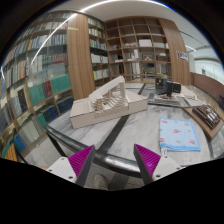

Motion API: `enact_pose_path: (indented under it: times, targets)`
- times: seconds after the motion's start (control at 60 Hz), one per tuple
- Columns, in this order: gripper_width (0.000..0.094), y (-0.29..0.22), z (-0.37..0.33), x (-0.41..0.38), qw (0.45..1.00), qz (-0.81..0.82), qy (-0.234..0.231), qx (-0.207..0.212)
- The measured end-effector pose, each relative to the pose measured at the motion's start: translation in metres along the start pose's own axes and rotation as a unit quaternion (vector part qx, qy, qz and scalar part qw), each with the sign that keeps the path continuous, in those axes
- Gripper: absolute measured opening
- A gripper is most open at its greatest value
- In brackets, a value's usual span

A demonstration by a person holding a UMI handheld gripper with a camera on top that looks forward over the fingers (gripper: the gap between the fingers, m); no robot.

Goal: Fold towel

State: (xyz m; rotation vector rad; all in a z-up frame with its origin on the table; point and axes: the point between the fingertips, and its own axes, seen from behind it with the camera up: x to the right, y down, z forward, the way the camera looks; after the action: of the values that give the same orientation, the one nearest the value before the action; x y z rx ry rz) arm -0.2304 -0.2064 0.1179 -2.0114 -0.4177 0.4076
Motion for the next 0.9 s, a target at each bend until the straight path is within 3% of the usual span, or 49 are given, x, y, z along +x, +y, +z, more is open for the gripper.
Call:
enact_pose_path:
  times: [0.317, 0.433, 0.567, 0.683, 0.7, 0.717, 0.783, 0.8, 0.833, 0.883, 0.9]
  targets:
    - [0.0802, -0.020, 0.075, 0.091, 0.998, -0.033, 0.046, -0.028]
    - [0.0801, -0.032, 0.127, 0.156, 0.995, -0.033, 0.090, -0.041]
    - [0.0799, -0.010, 0.178, 0.214, 0.988, 0.001, 0.128, -0.083]
    - [0.0752, 0.016, 0.204, 0.237, 0.986, 0.001, 0.128, -0.106]
    - [0.0784, 0.019, 0.206, 0.237, 0.987, -0.003, 0.123, -0.107]
    - [0.0701, 0.014, 0.209, 0.235, 0.989, -0.003, 0.113, -0.093]
    - [0.0516, 0.013, 0.210, 0.242, 0.991, 0.006, 0.108, -0.084]
    - [0.0523, 0.012, 0.209, 0.246, 0.990, 0.007, 0.113, -0.084]
    - [0.0360, 0.012, 0.209, 0.250, 0.989, 0.006, 0.120, -0.088]
    - [0.0248, 0.013, 0.209, 0.255, 0.988, 0.008, 0.123, -0.087]
    - [0.0257, 0.013, 0.209, 0.257, 0.988, 0.009, 0.125, -0.086]
